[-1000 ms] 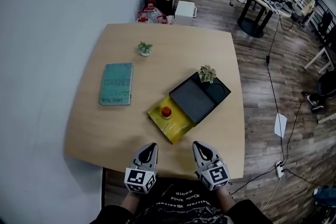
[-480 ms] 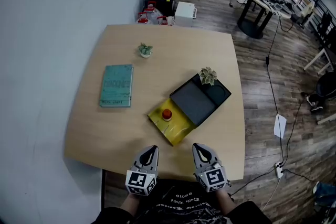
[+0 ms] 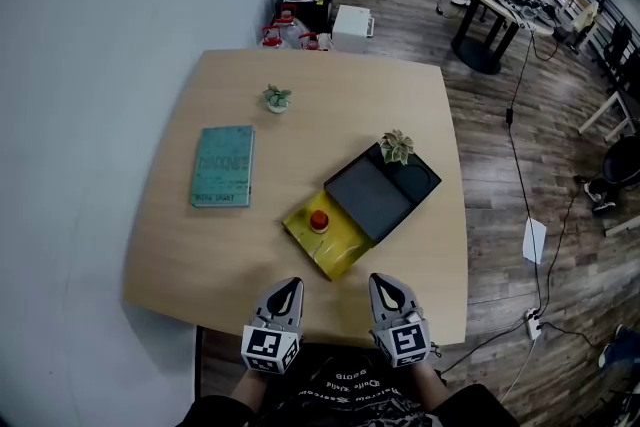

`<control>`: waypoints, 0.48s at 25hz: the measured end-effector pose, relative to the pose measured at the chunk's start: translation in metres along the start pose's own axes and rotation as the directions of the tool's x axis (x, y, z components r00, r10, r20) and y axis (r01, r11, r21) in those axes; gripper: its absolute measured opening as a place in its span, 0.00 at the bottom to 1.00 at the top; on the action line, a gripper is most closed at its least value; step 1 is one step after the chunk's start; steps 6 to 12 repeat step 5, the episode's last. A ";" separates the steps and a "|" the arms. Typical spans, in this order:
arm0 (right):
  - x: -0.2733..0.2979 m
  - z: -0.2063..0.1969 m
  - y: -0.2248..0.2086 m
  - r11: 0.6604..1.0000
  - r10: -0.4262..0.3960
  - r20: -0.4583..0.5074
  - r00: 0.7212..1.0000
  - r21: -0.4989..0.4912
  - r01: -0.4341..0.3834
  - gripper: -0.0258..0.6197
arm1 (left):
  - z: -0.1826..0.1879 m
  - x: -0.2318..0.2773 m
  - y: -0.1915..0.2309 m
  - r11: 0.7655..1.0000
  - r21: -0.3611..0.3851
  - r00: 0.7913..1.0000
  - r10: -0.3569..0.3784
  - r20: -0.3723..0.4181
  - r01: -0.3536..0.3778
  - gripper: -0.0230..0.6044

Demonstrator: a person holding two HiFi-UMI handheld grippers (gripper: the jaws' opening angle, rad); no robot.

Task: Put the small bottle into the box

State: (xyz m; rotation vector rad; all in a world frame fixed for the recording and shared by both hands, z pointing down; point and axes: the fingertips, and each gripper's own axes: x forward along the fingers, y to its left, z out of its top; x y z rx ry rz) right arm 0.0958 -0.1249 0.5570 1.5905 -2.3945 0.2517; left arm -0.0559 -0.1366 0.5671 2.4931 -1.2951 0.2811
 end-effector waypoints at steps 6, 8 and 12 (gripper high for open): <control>-0.001 0.002 0.000 1.000 -0.003 0.004 1.000 -0.010 0.003 0.04 | -0.007 -0.003 -0.001 1.000 -0.001 1.000 0.004 -0.018 -0.004 0.04; -0.001 0.002 0.000 1.000 -0.003 0.004 1.000 -0.010 0.003 0.04 | -0.007 -0.003 -0.001 1.000 -0.001 1.000 0.004 -0.018 -0.004 0.04; -0.001 0.002 0.000 1.000 -0.003 0.004 1.000 -0.010 0.003 0.04 | -0.007 -0.003 -0.001 1.000 -0.001 1.000 0.004 -0.018 -0.004 0.04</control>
